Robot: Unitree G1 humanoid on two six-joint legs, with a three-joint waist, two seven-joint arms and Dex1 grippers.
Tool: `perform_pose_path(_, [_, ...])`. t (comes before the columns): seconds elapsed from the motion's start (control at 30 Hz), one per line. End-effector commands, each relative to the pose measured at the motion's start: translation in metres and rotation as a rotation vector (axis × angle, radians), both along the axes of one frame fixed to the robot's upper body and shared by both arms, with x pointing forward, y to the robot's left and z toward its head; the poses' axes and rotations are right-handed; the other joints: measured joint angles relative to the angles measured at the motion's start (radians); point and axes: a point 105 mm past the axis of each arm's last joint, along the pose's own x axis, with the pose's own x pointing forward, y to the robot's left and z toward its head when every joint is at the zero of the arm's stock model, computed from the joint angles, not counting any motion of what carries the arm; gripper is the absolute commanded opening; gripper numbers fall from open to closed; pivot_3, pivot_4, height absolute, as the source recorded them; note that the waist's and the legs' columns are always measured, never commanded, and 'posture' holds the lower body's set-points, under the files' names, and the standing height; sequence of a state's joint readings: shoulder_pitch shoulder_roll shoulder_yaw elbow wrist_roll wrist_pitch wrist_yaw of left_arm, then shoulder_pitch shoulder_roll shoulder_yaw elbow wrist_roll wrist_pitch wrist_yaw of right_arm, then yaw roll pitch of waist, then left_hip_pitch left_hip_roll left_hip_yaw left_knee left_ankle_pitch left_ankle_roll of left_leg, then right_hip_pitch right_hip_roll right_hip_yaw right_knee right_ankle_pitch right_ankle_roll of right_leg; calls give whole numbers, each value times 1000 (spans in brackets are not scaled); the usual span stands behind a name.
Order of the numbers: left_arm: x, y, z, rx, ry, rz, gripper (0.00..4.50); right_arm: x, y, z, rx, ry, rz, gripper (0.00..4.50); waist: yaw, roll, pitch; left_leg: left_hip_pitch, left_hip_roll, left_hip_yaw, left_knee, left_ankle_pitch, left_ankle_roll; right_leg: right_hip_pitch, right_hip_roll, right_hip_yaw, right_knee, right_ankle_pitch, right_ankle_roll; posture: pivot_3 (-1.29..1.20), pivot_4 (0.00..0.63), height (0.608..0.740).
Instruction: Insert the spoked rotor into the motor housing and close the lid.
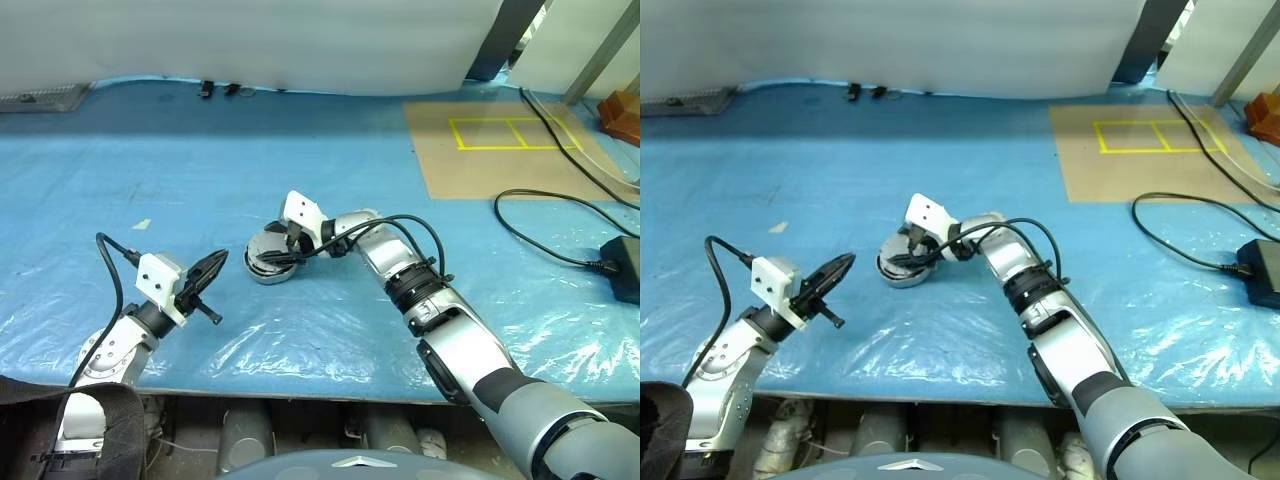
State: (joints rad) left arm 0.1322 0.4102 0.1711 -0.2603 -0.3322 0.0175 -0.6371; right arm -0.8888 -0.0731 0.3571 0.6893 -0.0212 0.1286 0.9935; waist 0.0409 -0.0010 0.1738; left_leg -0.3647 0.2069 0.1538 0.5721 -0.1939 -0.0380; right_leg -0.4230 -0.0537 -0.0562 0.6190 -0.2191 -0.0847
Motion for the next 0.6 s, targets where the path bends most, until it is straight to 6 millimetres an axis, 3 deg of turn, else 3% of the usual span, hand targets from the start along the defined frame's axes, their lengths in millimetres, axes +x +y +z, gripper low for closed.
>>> perform_pose_path(0.03, [0,3,16,10,-64,3,0,-8,-1,-16,-39,59,17,3284,0,0,0,0,0,0,0,0,0,0,0,0,0,0,0,0,150,740])
perform_pose_path(0.17, [2,5,18,8,-73,15,0,-12,-2,-18,-60,76,34,3284,-1,0,0,1,0,0,0,0,0,1,0,0,0,0,0,0,150,740])
perform_pose_path(0.33, [0,7,17,10,-66,26,0,0,-12,-12,-50,34,-32,3284,0,0,0,2,0,0,0,0,0,1,0,1,0,0,0,0,150,740])
perform_pose_path(0.43, [2,5,18,8,-64,23,0,-1,-11,-10,-39,26,-32,3834,0,0,0,2,0,0,0,0,0,1,0,1,0,0,0,0,150,740])
perform_pose_path(0.5, [2,5,18,8,-63,21,0,0,-11,-9,-33,10,-39,4474,0,0,0,2,0,0,0,0,0,1,0,1,0,0,0,0,150,740])
perform_pose_path(0.6, [2,5,18,9,-62,19,0,-1,-9,-8,-22,28,-43,4474,0,0,0,2,0,0,0,0,0,1,0,1,0,0,0,0,150,740])
